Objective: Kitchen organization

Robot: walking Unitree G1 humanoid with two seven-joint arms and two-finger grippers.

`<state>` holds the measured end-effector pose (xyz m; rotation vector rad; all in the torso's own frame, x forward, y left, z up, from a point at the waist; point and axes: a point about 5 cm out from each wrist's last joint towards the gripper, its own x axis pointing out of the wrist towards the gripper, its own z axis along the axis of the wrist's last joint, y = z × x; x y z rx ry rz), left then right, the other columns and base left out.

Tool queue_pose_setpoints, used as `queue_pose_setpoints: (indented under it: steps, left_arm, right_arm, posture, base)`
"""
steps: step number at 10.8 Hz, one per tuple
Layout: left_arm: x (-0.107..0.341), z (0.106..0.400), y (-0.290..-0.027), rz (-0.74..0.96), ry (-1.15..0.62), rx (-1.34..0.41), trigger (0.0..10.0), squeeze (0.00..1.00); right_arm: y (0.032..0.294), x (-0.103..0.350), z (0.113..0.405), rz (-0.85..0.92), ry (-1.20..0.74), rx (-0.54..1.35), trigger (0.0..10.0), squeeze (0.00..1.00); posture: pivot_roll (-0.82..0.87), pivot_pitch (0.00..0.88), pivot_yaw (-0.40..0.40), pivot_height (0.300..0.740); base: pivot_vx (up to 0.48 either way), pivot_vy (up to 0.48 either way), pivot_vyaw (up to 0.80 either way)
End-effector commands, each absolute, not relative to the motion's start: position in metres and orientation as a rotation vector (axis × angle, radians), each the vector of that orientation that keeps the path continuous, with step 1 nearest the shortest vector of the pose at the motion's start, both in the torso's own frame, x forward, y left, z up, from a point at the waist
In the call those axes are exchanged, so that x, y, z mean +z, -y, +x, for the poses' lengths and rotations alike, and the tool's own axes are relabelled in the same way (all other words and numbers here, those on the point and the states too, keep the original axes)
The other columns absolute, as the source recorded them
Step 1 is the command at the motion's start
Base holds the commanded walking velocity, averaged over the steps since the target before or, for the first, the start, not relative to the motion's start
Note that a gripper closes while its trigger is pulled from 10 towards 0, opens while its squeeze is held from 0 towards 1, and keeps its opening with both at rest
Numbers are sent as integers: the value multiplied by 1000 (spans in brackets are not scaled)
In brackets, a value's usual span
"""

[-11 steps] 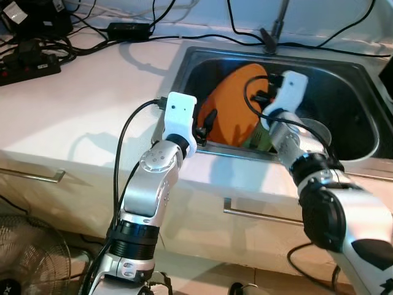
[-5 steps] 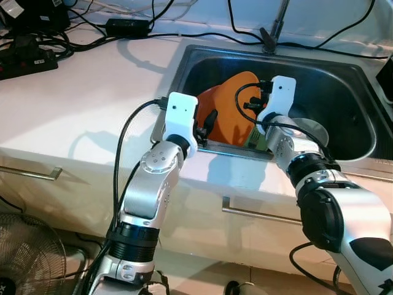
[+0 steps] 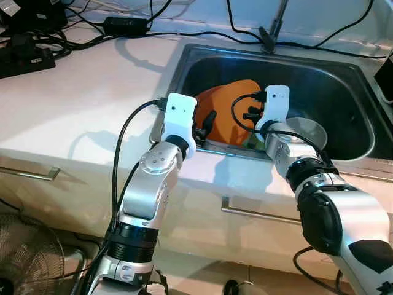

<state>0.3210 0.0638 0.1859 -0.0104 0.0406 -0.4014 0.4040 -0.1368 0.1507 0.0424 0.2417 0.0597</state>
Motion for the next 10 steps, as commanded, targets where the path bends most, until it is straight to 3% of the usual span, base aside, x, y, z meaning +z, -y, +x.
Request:
queue_pose_setpoints:
  steps: [1, 2, 3, 8, 10]
  left_arm:
    - [184, 319, -63, -1, -50, -402, 10000, 0]
    - [184, 320, -63, 1, -50, -402, 10000, 0]
    - [184, 320, -63, 3, -48, -402, 10000, 0]
    - [191, 323, -67, 37, 57, -356, 10000, 0]
    - [205, 328, -91, 141, 228, -194, 10000, 0]
  right_arm:
    - [146, 152, 404, 3, -224, 26, 10000, 824]
    - [149, 153, 404, -22, -219, 18, 10000, 1000]
    - [151, 159, 406, -92, -180, 16, 10000, 0]
    - [151, 202, 413, -103, 83, 17, 10000, 0]
    - [141, 226, 398, -32, 390, 83, 10000, 0]
  posture:
    - [212, 96, -55, 740]
    - [211, 96, -55, 740]
    - [210, 96, -53, 740]
    - [187, 90, -47, 740]
    - [141, 93, -33, 740]
  base:
    - [0, 0, 0]
    - [0, 0, 0]
    - [0, 0, 0]
    - [0, 0, 0]
    - [0, 0, 0]
